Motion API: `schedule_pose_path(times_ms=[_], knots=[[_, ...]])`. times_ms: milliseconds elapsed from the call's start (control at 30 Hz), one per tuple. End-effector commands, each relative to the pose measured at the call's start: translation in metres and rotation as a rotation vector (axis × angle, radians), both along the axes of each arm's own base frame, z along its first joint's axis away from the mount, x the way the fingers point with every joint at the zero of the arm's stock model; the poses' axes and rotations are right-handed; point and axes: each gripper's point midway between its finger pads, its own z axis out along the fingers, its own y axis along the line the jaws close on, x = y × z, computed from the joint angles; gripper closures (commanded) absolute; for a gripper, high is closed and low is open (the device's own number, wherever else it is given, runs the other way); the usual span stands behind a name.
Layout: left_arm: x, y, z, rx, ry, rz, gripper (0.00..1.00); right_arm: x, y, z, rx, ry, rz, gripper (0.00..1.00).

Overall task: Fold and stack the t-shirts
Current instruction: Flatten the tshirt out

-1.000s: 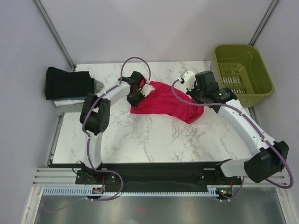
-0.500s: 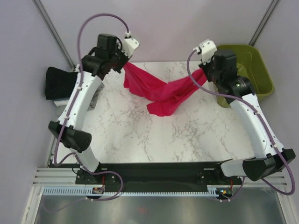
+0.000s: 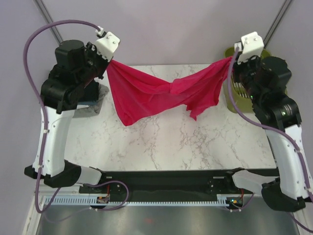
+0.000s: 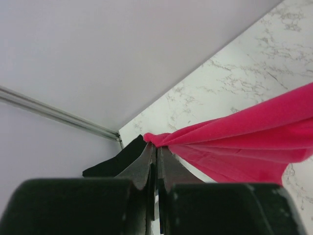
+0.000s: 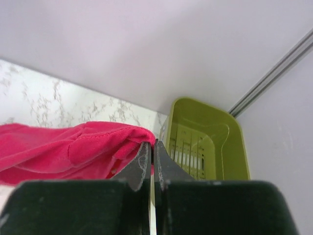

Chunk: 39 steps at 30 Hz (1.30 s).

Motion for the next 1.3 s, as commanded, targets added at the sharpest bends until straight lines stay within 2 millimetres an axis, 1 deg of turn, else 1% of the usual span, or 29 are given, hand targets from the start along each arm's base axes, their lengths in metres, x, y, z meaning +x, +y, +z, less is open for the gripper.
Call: schedule_pose_path(times_ms=[0, 100, 167, 267, 300, 333, 367, 433, 467, 500, 533, 567, 600, 633, 667, 700, 733, 767, 800, 833, 867, 900, 967, 1067, 1100, 1167, 1200, 1233, 1267], knots=[[-0.040, 0.026, 0.055, -0.019, -0.183, 0.042, 0.98, -0.048, -0.011, 0.052, 0.082, -0.168, 0.030, 1.00], [-0.049, 0.035, 0.069, -0.026, -0.245, 0.066, 0.98, -0.059, -0.016, 0.056, 0.083, -0.191, 0.027, 1.00], [-0.042, 0.035, 0.053, 0.003, -0.215, 0.067, 0.98, -0.058, -0.015, 0.047, 0.080, -0.170, 0.028, 1.00], [-0.026, 0.027, 0.010, 0.059, -0.112, 0.050, 0.98, -0.048, -0.008, 0.021, 0.079, -0.110, 0.042, 1.00], [-0.021, 0.022, -0.006, 0.077, -0.074, 0.026, 0.98, -0.041, -0.001, 0.003, 0.071, -0.068, 0.066, 1.00], [-0.014, 0.017, -0.038, 0.109, 0.003, 0.008, 0.98, -0.036, 0.002, -0.007, 0.067, -0.047, 0.076, 1.00], [-0.010, 0.014, -0.054, 0.115, 0.041, -0.003, 0.98, -0.030, 0.006, -0.018, 0.065, -0.024, 0.086, 1.00], [-0.001, 0.010, -0.095, 0.103, 0.128, -0.012, 0.98, -0.014, 0.016, -0.054, 0.050, 0.066, 0.102, 1.00], [0.002, 0.008, -0.108, 0.098, 0.160, -0.015, 0.98, -0.007, 0.019, -0.064, 0.053, 0.089, 0.102, 1.00], [0.007, 0.004, -0.122, 0.088, 0.197, -0.030, 0.98, 0.006, 0.024, -0.088, 0.041, 0.152, 0.103, 1.00], [0.017, 0.000, -0.142, 0.073, 0.254, -0.031, 0.98, 0.013, 0.028, -0.098, 0.037, 0.175, 0.108, 1.00], [0.031, 0.007, -0.150, 0.059, 0.265, -0.008, 0.98, 0.025, 0.030, -0.102, 0.037, 0.165, 0.103, 1.00], [0.042, 0.000, -0.152, 0.036, 0.271, -0.039, 0.98, 0.041, 0.035, -0.122, 0.020, 0.206, 0.096, 1.00], [0.068, 0.008, -0.173, 0.030, 0.318, -0.008, 0.98, 0.052, 0.036, -0.129, -0.007, 0.209, 0.097, 1.00], [0.083, 0.010, -0.175, 0.019, 0.318, -0.001, 0.98, 0.065, 0.038, -0.126, -0.014, 0.182, 0.096, 1.00], [0.100, 0.011, -0.155, -0.002, 0.274, -0.004, 0.98, 0.083, 0.041, -0.137, -0.030, 0.199, 0.093, 1.00], [0.116, 0.019, -0.156, -0.014, 0.275, 0.020, 0.98, 0.095, 0.040, -0.137, -0.047, 0.189, 0.087, 1.00], [0.137, 0.020, -0.171, -0.016, 0.305, 0.028, 0.98, 0.117, 0.037, -0.132, -0.043, 0.165, 0.065, 1.00], [0.148, 0.021, -0.165, -0.020, 0.287, 0.032, 0.98, 0.129, 0.033, -0.127, -0.036, 0.151, 0.045, 1.00], [0.159, 0.023, -0.135, -0.027, 0.212, 0.035, 0.98, 0.140, 0.029, -0.120, -0.026, 0.137, 0.029, 1.00], [0.168, 0.023, -0.133, -0.025, 0.203, 0.036, 0.98, 0.156, 0.021, -0.102, 0.005, 0.105, -0.001, 1.00], [0.171, 0.023, -0.117, -0.028, 0.165, 0.032, 0.98, 0.162, 0.017, -0.094, 0.015, 0.089, -0.016, 1.00], [0.166, 0.022, -0.078, -0.031, 0.077, 0.016, 0.98, 0.166, 0.011, -0.069, 0.033, 0.041, -0.026, 1.00], [0.150, 0.023, -0.060, -0.029, 0.049, 0.003, 0.98, 0.154, 0.008, -0.045, 0.045, -0.009, -0.019, 1.00], [0.134, 0.024, -0.051, -0.031, 0.038, -0.004, 0.98, 0.147, 0.011, -0.039, 0.058, -0.019, -0.001, 1.00], [0.117, 0.024, -0.051, -0.029, 0.047, -0.022, 0.98, 0.133, 0.014, -0.044, 0.069, 0.006, 0.029, 1.00], [0.109, 0.024, -0.063, -0.023, 0.076, -0.026, 0.98, 0.119, 0.017, -0.035, 0.095, -0.007, 0.056, 1.00], [0.093, 0.026, -0.051, -0.027, 0.048, -0.028, 0.98, 0.111, 0.018, -0.036, 0.103, -0.001, 0.064, 1.00], [0.085, 0.028, -0.051, -0.026, 0.048, -0.026, 0.98, 0.099, 0.016, -0.042, 0.110, 0.014, 0.067, 1.00]])
